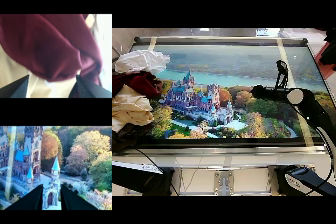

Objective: Fold the shirts.

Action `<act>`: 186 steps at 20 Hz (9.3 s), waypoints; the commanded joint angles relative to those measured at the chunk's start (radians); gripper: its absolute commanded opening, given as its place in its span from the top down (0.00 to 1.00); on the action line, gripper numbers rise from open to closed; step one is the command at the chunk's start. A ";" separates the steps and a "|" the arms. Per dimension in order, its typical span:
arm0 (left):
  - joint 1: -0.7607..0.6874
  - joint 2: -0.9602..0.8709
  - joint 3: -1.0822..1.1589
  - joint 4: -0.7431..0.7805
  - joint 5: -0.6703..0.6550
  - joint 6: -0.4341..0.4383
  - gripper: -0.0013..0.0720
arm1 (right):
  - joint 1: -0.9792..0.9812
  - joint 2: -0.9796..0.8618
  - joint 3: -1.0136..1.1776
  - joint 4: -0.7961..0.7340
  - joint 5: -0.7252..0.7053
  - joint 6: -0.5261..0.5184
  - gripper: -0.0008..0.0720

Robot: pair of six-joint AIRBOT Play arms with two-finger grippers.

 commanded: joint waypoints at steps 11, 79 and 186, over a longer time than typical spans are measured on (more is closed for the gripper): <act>0.016 -0.133 0.008 -0.565 0.164 0.412 0.97 | 0.001 0.000 0.000 0.074 -0.135 0.003 0.62; -1.389 0.141 -0.274 0.232 -0.151 -0.206 0.02 | -0.407 0.138 -0.019 -0.199 0.264 -0.402 0.46; -1.031 0.896 -0.478 1.061 -0.096 -0.314 0.97 | 0.222 -0.801 0.270 1.085 -0.085 -0.853 0.33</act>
